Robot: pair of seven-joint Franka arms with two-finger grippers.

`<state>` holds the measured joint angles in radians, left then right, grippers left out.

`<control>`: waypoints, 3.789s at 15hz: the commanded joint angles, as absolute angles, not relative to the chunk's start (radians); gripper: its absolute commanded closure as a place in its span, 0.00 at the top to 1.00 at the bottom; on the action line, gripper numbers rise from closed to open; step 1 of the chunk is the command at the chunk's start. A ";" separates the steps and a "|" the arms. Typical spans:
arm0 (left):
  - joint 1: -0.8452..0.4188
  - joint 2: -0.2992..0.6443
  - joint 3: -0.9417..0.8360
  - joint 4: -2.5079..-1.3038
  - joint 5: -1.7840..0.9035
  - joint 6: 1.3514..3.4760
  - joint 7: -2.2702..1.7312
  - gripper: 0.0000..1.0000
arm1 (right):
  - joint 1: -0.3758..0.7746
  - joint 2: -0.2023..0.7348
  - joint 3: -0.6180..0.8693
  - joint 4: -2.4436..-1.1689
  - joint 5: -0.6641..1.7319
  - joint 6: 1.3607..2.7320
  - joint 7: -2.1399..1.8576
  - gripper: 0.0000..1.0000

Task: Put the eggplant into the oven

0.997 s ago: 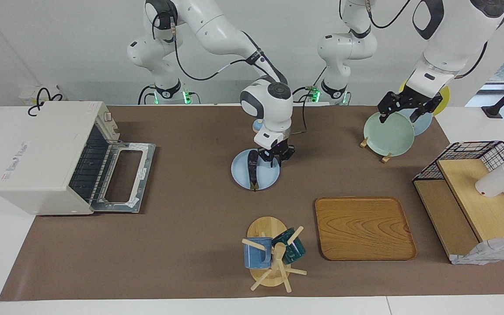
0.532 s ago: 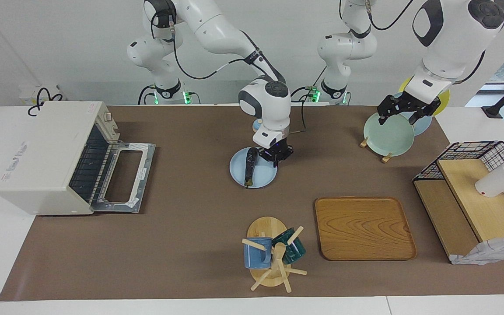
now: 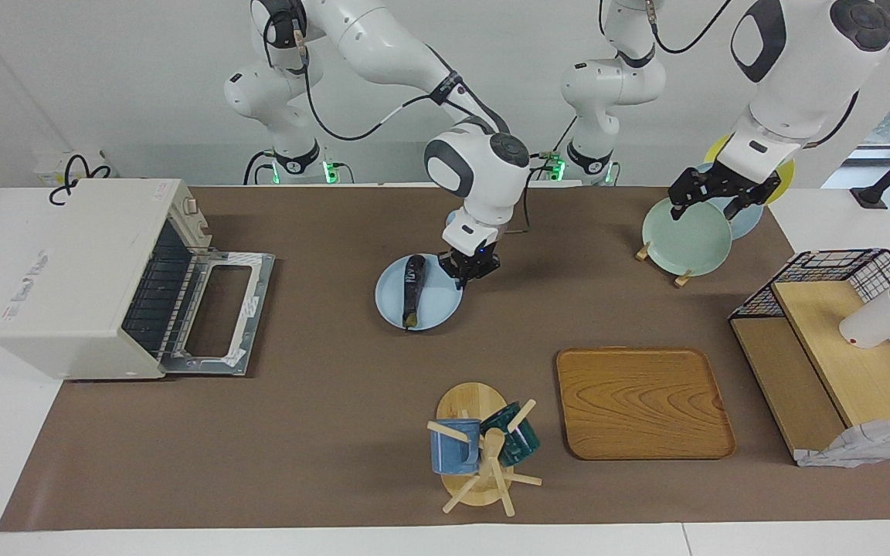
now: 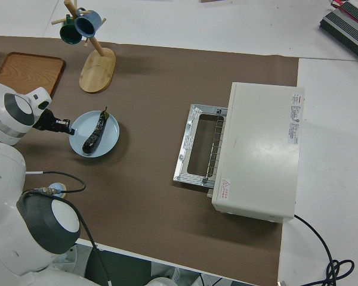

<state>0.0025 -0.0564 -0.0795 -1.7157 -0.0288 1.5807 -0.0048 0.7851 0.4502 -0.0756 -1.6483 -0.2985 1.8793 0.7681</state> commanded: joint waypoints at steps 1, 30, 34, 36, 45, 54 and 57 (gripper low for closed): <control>0.040 -0.063 -0.112 -1.712 -0.014 1.565 0.005 1.00 | 0.712 0.394 -0.071 -1.676 -0.322 1.816 0.744 0.00; 0.038 -0.064 -0.104 -1.720 -0.014 1.578 0.006 1.00 | 0.048 0.054 -0.067 -2.138 -0.302 2.010 -0.009 0.00; 0.038 -0.064 -0.104 -1.720 -0.014 1.578 0.006 1.00 | 0.015 0.054 -0.066 -2.138 -0.298 2.014 -0.077 0.04; 0.038 -0.064 -0.104 -1.720 -0.014 1.578 0.006 1.00 | 0.017 0.057 -0.066 -2.135 -0.270 2.019 -0.077 0.17; 0.038 -0.064 -0.104 -1.720 -0.014 1.578 0.006 1.00 | 0.035 0.067 -0.022 -2.031 -0.199 1.912 -0.072 0.22; 0.038 -0.064 -0.104 -1.720 -0.014 1.578 0.006 1.00 | 0.035 0.119 0.092 -2.118 -0.161 2.115 0.230 0.00; 0.038 -0.064 -0.104 -1.720 -0.014 1.578 0.006 1.00 | 0.034 0.169 0.092 -2.129 -0.160 2.167 0.232 0.00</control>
